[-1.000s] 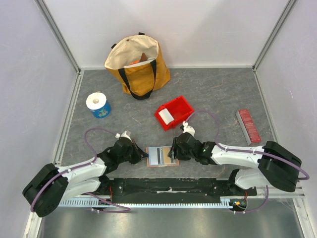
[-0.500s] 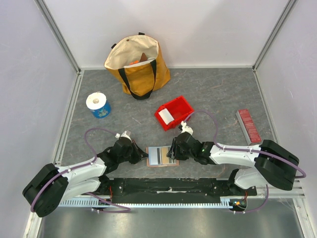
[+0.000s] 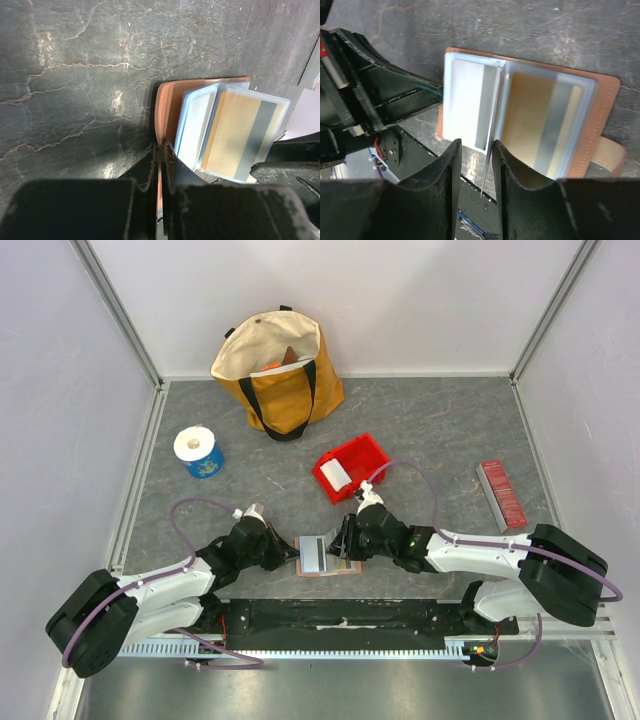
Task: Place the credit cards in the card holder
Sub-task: Close the card holder at the center of the board.
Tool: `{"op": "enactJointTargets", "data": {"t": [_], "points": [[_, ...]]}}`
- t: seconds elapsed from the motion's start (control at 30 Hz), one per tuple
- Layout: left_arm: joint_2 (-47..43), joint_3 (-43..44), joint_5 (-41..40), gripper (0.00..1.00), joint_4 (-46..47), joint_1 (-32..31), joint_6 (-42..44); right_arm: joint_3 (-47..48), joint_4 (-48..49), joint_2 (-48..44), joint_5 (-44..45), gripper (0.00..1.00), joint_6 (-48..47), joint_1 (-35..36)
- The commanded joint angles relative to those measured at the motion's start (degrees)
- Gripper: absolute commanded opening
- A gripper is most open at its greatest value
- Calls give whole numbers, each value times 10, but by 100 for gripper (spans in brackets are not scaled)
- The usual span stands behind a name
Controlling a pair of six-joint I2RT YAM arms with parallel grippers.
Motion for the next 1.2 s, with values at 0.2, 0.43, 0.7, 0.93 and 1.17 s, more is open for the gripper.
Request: {"op": "enactJointTargets", "data": {"t": [0.2, 0.43, 0.7, 0.93, 1.17], "points": [[8, 10, -4, 2, -4, -1, 11, 23, 85, 48, -69, 42, 8, 6], [5, 7, -4, 2, -4, -1, 11, 42, 95, 83, -91, 49, 0, 7], [10, 9, -4, 2, -3, -1, 11, 58, 91, 73, -102, 60, -24, 13], [10, 10, -3, 2, -3, -1, 11, 43, -53, -10, 73, 62, -18, 10], [10, 10, -1, 2, -2, -1, 13, 9, -118, -44, 125, 63, 17, 4]]}}
